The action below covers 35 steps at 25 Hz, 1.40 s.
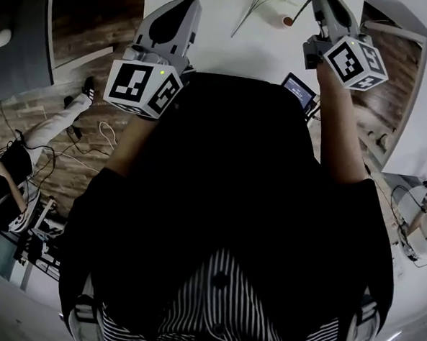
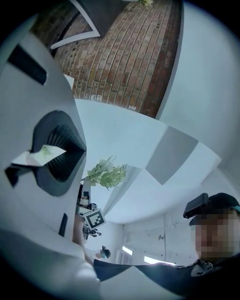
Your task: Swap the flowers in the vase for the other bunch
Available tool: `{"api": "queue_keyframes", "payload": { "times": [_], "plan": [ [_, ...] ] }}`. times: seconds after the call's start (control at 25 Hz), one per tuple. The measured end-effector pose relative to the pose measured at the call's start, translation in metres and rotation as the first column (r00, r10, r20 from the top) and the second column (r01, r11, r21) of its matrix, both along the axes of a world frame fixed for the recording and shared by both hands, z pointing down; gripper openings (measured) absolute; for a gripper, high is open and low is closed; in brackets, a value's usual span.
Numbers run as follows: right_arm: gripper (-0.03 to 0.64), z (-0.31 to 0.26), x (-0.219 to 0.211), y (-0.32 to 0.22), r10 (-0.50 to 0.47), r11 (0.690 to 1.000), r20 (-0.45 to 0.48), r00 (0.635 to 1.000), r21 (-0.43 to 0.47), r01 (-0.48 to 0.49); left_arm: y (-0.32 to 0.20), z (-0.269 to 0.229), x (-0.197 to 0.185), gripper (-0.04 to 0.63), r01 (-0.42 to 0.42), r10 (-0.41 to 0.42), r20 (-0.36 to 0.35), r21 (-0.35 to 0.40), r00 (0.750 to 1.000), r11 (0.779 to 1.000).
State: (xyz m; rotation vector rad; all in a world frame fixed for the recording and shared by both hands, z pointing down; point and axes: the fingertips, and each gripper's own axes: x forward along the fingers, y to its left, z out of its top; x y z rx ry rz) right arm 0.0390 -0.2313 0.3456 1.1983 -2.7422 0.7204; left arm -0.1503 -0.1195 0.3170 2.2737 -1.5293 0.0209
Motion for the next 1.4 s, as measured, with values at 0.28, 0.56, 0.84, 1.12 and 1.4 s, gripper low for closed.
{"api": "queue_keyframes", "payload": {
  "times": [0.28,0.56,0.84,1.12,1.4],
  "plan": [
    [0.043,0.030,0.049,0.002,0.140,0.986,-0.045,0.989,0.101,-0.135,-0.005,0.002,0.036,0.003,-0.065,0.065,0.013,-0.001,0.998,0.998],
    [0.041,0.112,0.053,-0.010,0.197,0.977,-0.063,0.978,0.092,-0.191,-0.006,0.031,0.029,0.003,-0.050,0.056,0.066,-0.087,0.996,0.995],
    [0.043,0.155,0.043,-0.011,0.185,0.979,-0.134,0.974,0.110,-0.171,-0.003,0.044,0.022,0.004,-0.042,0.054,0.094,-0.124,0.994,0.991],
    [0.069,0.179,0.025,0.048,0.143,0.987,-0.283,0.948,0.114,-0.115,0.013,0.037,0.017,0.003,-0.048,0.058,0.080,-0.114,0.995,0.992],
    [0.201,0.192,0.024,0.056,0.043,0.999,-0.305,0.951,0.005,-0.044,0.004,0.038,0.031,0.005,-0.069,0.074,0.040,-0.110,0.996,0.991]
  ]
}}
